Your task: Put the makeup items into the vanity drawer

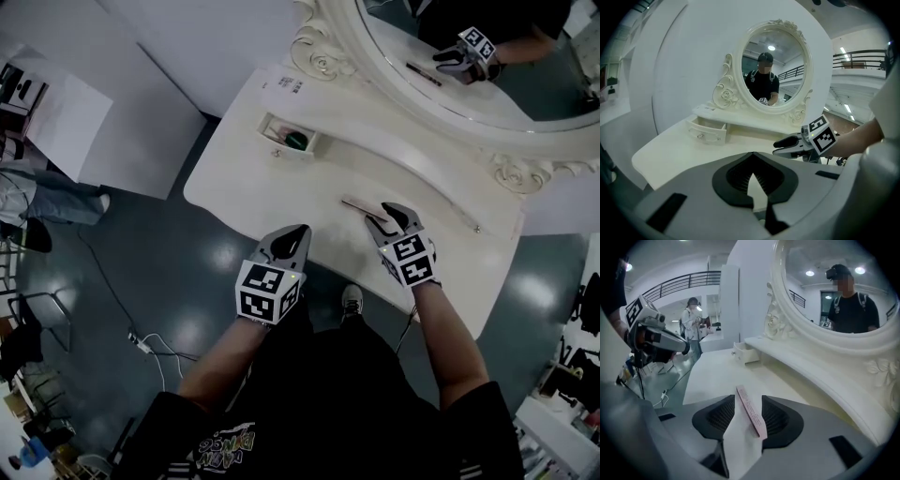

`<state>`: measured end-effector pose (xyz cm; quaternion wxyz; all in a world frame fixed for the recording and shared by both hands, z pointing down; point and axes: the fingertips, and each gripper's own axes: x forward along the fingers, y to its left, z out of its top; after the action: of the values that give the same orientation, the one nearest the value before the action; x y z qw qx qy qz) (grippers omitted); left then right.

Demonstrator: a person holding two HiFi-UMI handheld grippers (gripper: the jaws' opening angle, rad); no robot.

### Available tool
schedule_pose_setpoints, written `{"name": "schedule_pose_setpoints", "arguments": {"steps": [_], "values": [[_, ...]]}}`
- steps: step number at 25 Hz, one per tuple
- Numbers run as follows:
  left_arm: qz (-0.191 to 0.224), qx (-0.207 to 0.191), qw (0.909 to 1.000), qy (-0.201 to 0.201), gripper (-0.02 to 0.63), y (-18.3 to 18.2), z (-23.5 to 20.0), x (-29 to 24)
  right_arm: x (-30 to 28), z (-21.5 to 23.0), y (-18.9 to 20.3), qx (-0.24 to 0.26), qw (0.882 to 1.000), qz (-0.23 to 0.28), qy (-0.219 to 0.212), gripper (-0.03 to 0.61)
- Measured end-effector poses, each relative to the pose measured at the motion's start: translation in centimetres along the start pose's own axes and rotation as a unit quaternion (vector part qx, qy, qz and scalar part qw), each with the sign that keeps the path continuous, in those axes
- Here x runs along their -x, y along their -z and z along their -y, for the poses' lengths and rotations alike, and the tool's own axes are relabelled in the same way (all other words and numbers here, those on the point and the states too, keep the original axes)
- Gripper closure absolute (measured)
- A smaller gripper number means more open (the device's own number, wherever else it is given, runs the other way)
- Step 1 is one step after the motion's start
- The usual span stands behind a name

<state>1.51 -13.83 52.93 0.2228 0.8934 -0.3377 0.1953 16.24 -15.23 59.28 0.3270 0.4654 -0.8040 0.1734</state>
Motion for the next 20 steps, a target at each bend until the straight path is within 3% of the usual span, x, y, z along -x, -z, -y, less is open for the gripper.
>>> {"name": "schedule_pose_setpoints", "arguments": {"steps": [6, 13, 20], "values": [[-0.012, -0.007, 0.9999, 0.008, 0.615, 1.0, -0.7, 0.2, -3.0, 0.4, 2.7, 0.029, 0.997, -0.065, -0.031, 0.393], [-0.022, -0.008, 0.9997, 0.010, 0.615, 1.7, -1.5, 0.3, -4.3, 1.0, 3.6, 0.035, 0.995, -0.087, -0.031, 0.394], [-0.018, -0.005, 0.9998, 0.006, 0.614, 1.6, -1.9, 0.3, -4.5, 0.0, 3.5, 0.036, 0.995, -0.089, -0.039, 0.466]]}}
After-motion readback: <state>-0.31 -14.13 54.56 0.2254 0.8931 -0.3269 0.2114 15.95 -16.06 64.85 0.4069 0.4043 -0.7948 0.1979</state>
